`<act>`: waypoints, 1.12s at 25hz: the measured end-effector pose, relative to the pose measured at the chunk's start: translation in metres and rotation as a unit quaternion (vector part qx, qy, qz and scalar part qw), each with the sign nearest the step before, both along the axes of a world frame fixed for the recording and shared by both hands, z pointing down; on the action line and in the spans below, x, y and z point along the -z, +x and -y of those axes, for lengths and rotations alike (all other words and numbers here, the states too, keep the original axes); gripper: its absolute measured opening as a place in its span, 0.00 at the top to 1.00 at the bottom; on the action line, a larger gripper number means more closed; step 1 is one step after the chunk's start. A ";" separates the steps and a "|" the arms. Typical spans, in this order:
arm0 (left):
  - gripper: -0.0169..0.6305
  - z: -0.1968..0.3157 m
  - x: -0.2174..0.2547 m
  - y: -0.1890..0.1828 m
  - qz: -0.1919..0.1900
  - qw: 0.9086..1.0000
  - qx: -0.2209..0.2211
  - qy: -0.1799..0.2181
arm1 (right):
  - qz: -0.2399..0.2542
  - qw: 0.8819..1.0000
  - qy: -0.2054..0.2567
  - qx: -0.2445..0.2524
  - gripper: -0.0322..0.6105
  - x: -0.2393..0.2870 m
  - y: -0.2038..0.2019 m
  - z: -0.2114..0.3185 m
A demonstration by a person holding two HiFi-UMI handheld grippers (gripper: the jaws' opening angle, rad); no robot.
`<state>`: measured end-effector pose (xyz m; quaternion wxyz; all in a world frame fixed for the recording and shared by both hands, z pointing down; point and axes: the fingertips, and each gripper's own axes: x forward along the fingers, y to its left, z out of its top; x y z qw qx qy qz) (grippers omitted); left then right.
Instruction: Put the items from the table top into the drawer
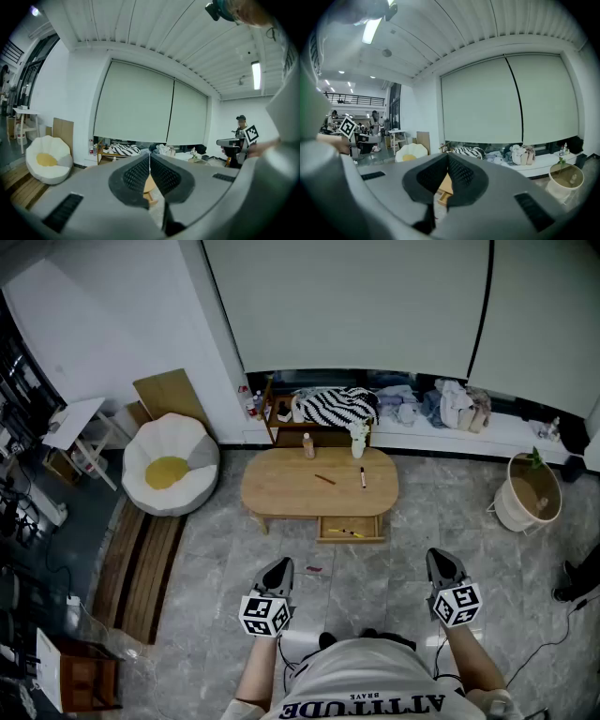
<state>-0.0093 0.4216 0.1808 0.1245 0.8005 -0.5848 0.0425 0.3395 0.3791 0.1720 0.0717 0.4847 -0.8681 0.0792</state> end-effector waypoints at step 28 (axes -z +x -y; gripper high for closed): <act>0.94 0.001 -0.022 -0.034 -0.006 1.000 -0.023 -0.014 | 0.006 1.000 -0.020 -0.007 0.92 -0.018 -0.044 -0.011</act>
